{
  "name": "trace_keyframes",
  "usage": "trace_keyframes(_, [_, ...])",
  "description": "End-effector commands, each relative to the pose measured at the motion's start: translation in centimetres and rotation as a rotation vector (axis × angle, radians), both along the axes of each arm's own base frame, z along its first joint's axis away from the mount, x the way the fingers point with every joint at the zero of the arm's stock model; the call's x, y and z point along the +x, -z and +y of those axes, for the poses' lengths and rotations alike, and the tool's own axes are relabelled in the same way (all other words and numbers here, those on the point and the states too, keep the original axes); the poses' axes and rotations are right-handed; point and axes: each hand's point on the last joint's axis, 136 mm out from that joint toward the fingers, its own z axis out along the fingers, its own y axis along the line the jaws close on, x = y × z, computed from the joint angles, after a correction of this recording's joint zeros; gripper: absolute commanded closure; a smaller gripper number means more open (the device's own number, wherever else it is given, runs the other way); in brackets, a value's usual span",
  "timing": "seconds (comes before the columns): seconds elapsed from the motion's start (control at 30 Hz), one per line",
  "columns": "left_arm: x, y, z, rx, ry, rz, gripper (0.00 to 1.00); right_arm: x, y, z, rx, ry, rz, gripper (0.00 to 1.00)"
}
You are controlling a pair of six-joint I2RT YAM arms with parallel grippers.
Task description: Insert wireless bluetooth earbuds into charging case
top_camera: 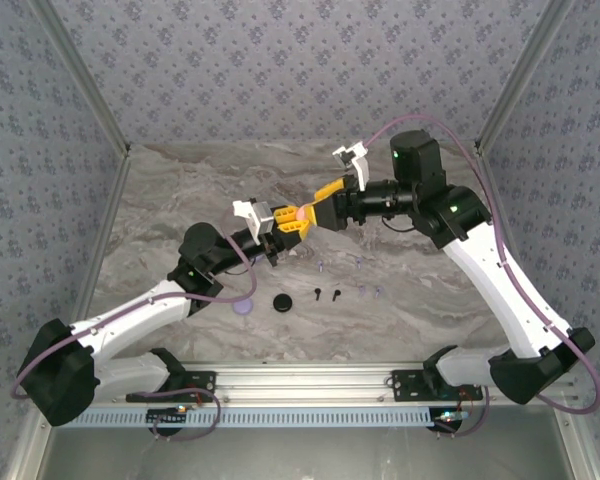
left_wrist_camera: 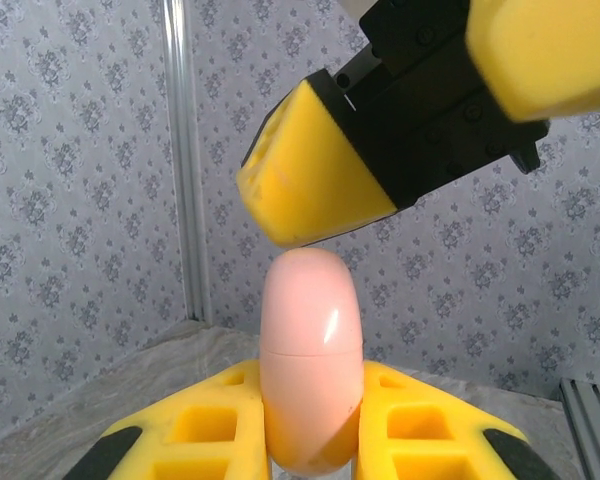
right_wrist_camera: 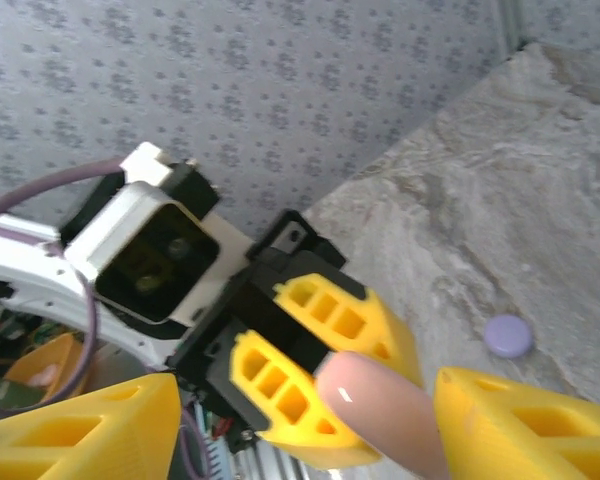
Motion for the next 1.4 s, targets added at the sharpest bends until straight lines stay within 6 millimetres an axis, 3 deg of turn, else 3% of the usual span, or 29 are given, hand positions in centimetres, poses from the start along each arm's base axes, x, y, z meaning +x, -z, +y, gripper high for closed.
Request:
trace_keyframes(0.0, [-0.3,-1.0,0.4,-0.013,-0.011,-0.018,1.00,1.3,0.1,-2.3,-0.061,0.142,-0.054,0.25])
trace_keyframes(0.23, [1.2,2.6,1.3,0.052,-0.109,0.116,1.00,3.5,-0.4,-6.7,-0.066,0.403,-0.166,0.00])
trace_keyframes(0.33, [2.8,5.1,1.7,0.124,-0.193,0.226,1.00,4.0,-0.4,-8.3,-0.040,0.478,-0.181,0.00])
trace_keyframes(0.47, [6.0,10.0,3.1,0.262,-0.292,0.454,1.00,4.7,0.2,-9.7,-0.034,0.553,-0.174,0.00])
trace_keyframes(0.77, [13.5,18.1,9.7,0.277,-0.439,0.837,1.00,5.5,2.7,-10.1,-0.092,0.591,-0.124,0.00])
trace_keyframes(0.87, [15.3,20.7,11.0,0.294,-0.446,0.947,1.00,5.6,3.3,-10.2,-0.105,0.600,-0.112,0.00])
trace_keyframes(1.1, [18.6,25.0,12.6,0.282,-0.471,1.084,1.00,5.7,4.3,-10.5,-0.136,0.611,-0.094,0.00])
trace_keyframes(1.37, [20.8,28.0,12.0,0.252,-0.427,1.165,0.94,5.3,4.3,-10.4,-0.116,0.582,-0.067,0.00])
